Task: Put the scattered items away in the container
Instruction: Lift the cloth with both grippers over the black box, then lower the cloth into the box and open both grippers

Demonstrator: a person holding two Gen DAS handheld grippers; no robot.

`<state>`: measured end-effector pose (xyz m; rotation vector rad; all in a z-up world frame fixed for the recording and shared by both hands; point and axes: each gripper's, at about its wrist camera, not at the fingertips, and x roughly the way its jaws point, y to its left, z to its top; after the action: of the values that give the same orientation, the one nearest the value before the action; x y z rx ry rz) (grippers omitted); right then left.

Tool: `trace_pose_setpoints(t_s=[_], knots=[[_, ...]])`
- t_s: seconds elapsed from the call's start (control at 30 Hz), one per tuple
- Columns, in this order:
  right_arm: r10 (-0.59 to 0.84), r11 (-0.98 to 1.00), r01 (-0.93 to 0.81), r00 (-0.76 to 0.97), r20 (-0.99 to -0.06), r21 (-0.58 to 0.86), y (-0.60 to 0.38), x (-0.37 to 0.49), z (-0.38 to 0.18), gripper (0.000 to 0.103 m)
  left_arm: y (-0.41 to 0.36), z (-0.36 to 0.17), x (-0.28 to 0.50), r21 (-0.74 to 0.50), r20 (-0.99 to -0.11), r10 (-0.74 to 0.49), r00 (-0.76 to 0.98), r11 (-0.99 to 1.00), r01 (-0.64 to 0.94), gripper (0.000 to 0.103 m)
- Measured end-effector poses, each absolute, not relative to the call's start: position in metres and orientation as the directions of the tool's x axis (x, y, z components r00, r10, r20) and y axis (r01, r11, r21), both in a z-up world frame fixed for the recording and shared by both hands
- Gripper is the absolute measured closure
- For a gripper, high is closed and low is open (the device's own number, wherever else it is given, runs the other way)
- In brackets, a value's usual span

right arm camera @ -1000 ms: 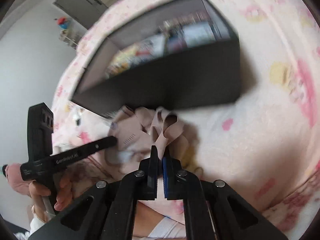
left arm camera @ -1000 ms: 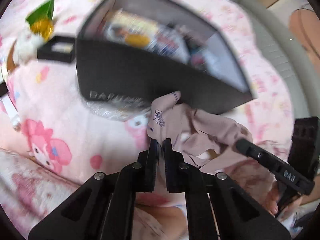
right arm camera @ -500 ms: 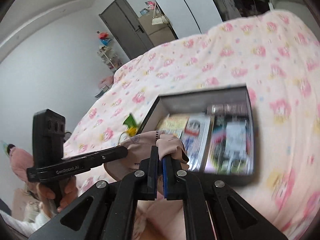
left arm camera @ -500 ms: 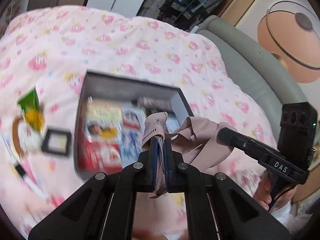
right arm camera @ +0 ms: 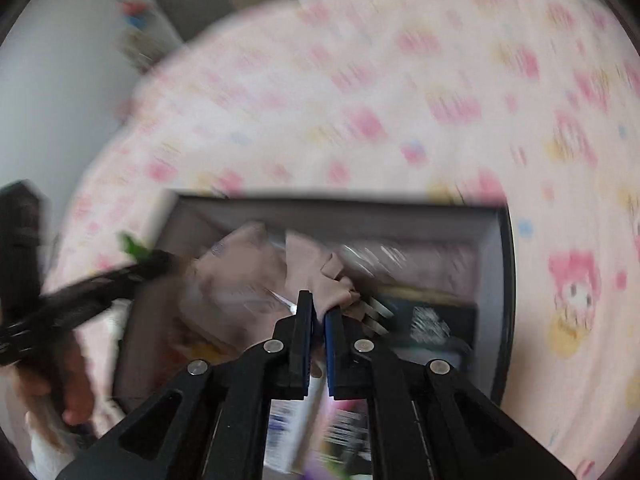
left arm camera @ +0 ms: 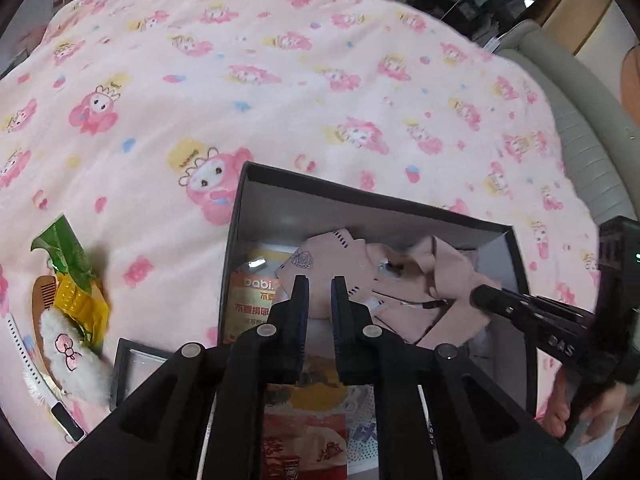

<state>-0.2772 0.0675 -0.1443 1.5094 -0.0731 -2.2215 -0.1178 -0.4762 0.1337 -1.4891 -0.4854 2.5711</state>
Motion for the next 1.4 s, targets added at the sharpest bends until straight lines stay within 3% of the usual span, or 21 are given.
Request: trace_pose_setpoints(t_s=[0.07, 0.2, 0.3, 0.37, 0.53, 0.63, 0.7, 0.87, 1.0, 1.13, 1.27, 1.4], knots=[[-0.414, -0.891, 0.337, -0.323, -0.851, 0.306, 0.076, -0.272, -0.140, 0.096, -0.472, 0.139, -0.107, -0.345, -0.805, 0.301, -0.511, -0.938, -0.009, 0.091], [-0.451, -0.877, 0.343, -0.348, -0.822, 0.336, 0.091, -0.255, -0.125, 0.095, -0.440, 0.125, -0.096, -0.399, -0.832, 0.432, -0.349, -0.902, -0.166, 0.087], [-0.511, -0.831, 0.398, -0.269, -0.816, 0.389, 0.091, -0.241, -0.123, 0.088, -0.413, 0.101, -0.104, -0.392, -0.873, 0.432, -0.228, -0.898, -0.200, 0.087], [-0.521, -0.811, 0.420, -0.200, -0.830, 0.408, 0.086, -0.238, -0.134, 0.079, -0.405, 0.083, -0.115, -0.381, -0.895, 0.408, -0.180, -0.909, -0.167, 0.087], [-0.431, -0.843, 0.391, -0.081, -0.899, 0.369, 0.069, -0.258, -0.178, 0.078, -0.410, 0.083, -0.141, -0.379, -0.895, 0.391, -0.216, -0.920, -0.097, 0.085], [-0.366, -0.878, 0.384, -0.160, -0.917, 0.284, 0.064, -0.274, -0.177, 0.079, -0.425, 0.087, -0.142, -0.424, -0.884, 0.419, -0.208, -0.906, -0.021, 0.065], [-0.321, -0.903, 0.370, -0.244, -0.915, 0.218, 0.062, -0.281, -0.166, 0.079, -0.431, 0.087, -0.140, -0.461, -0.871, 0.457, -0.179, -0.887, -0.022, 0.065], [-0.387, -0.895, 0.339, -0.266, -0.883, 0.290, 0.067, -0.284, -0.155, 0.079, -0.432, 0.081, -0.145, -0.395, -0.903, 0.399, -0.156, -0.917, -0.062, 0.065], [-0.395, -0.889, 0.359, -0.287, -0.873, 0.285, 0.065, -0.282, -0.150, 0.079, -0.436, 0.082, -0.164, -0.409, -0.894, 0.399, -0.201, -0.912, 0.009, 0.065], [-0.350, -0.913, 0.317, -0.281, -0.894, 0.258, 0.068, -0.284, -0.159, 0.079, -0.438, 0.095, -0.162, -0.535, -0.826, 0.524, -0.206, -0.845, -0.005, 0.064], [-0.387, -0.881, 0.403, -0.315, -0.866, 0.248, 0.067, -0.268, -0.152, 0.079, -0.424, 0.088, -0.157, -0.447, -0.873, 0.448, -0.190, -0.893, -0.051, 0.064], [-0.370, -0.886, 0.377, -0.230, -0.900, 0.268, 0.059, -0.280, -0.180, 0.079, -0.432, 0.077, -0.164, -0.478, -0.866, 0.467, -0.181, -0.878, 0.023, 0.065]])
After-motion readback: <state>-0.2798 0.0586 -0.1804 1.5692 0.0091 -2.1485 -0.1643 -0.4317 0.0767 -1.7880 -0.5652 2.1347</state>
